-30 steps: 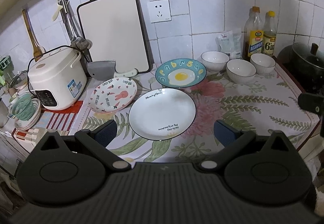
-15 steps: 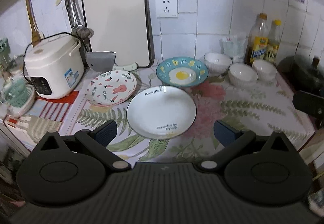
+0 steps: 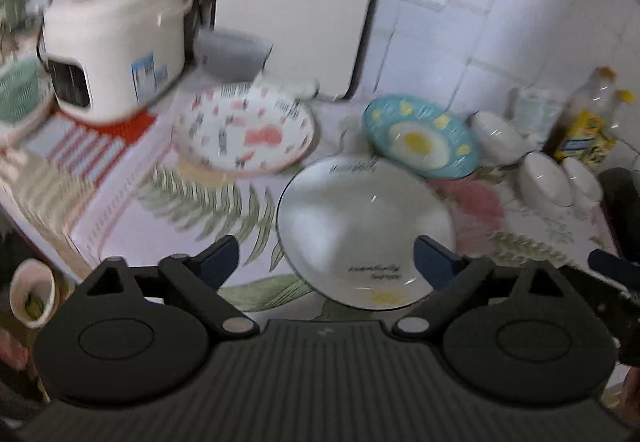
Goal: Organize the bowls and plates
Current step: 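Move the right gripper down to the rim of the white Morning Honey plate, then close the right gripper on the white plate's rim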
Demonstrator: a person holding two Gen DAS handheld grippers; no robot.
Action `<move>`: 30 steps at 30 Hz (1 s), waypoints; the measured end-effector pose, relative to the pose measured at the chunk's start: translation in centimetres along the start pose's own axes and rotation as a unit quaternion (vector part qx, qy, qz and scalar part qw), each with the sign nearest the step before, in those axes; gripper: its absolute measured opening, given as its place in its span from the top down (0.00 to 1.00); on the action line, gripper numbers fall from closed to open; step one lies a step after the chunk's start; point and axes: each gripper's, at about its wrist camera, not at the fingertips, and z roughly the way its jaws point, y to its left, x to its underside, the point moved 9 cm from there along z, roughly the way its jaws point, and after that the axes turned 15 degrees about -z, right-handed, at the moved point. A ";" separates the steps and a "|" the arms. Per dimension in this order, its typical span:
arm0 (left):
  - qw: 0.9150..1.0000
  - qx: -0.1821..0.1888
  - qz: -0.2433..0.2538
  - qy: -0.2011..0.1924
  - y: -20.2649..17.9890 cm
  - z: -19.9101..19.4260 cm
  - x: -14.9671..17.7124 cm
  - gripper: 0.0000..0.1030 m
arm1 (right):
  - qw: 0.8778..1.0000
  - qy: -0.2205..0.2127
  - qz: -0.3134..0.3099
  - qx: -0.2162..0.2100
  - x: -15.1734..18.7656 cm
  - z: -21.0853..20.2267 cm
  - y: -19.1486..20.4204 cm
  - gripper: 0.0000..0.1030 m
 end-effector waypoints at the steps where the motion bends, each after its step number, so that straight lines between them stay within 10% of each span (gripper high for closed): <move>1: 1.000 -0.004 -0.003 0.011 0.5 1.2 0.2 0.17 | 1.000 0.013 0.004 -0.005 0.5 1.3 0.0 0.05; 14: 0.997 -0.038 -0.015 0.070 2.5 10.4 0.9 0.29 | 0.996 0.072 0.053 -0.015 3.8 11.4 -1.6 0.25; 21: 0.995 -0.043 -0.021 0.091 2.7 12.2 1.4 0.46 | 0.993 0.091 0.069 -0.029 5.1 14.0 -2.4 0.47; 25: 0.991 -0.047 -0.051 0.117 3.4 13.3 2.0 0.46 | 0.992 0.091 0.085 -0.027 5.8 15.1 -3.1 0.81; 30: 0.993 -0.050 -0.044 0.095 3.3 13.5 1.8 0.55 | 0.990 0.094 0.093 -0.040 6.2 16.1 -3.1 0.82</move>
